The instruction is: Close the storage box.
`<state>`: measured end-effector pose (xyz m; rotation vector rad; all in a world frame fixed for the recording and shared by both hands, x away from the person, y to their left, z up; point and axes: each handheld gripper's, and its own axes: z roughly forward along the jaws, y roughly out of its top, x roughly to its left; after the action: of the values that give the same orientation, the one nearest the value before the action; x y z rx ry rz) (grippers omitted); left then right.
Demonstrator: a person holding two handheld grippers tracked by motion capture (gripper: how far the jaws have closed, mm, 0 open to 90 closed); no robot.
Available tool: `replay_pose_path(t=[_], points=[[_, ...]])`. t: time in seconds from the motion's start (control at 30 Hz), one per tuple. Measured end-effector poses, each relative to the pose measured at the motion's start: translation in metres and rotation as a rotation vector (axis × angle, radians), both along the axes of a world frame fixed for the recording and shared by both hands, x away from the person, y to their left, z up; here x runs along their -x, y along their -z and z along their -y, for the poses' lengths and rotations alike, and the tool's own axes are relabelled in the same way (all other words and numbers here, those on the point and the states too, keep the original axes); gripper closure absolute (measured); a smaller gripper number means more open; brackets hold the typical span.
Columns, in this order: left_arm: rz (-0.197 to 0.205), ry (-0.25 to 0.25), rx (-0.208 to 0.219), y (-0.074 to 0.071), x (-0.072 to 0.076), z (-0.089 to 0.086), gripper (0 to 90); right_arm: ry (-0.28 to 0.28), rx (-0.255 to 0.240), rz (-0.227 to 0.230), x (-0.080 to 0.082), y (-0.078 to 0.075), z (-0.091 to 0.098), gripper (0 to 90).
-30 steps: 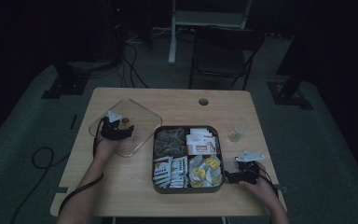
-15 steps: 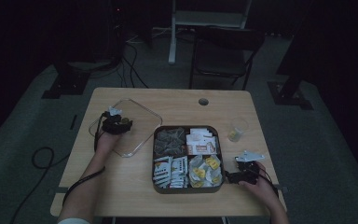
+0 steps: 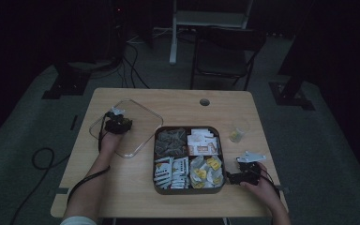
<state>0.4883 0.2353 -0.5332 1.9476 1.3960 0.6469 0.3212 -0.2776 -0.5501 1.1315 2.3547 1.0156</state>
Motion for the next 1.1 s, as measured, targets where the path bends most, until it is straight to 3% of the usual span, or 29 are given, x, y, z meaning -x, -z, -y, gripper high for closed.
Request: replay_pose_path(t=[0.17,0.6,0.87,1.1], points=[[-0.007,-0.002,0.016,-0.001,0.001,-0.002,59.3,0.0,0.0,0.0,0.0,0.0,0.0,13.1],[-0.019,0.001,-0.003,-0.014,0.009,-0.01,59.6,0.0,0.0,0.0,0.0,0.0,0.0,13.1],[0.006,0.011,-0.009,-0.032,0.013,-0.01,59.5,0.0,0.0,0.0,0.0,0.0,0.0,13.2],[0.048,0.033,0.022,-0.05,0.019,-0.008,59.5,0.0,0.0,0.0,0.0,0.0,0.0,13.1]])
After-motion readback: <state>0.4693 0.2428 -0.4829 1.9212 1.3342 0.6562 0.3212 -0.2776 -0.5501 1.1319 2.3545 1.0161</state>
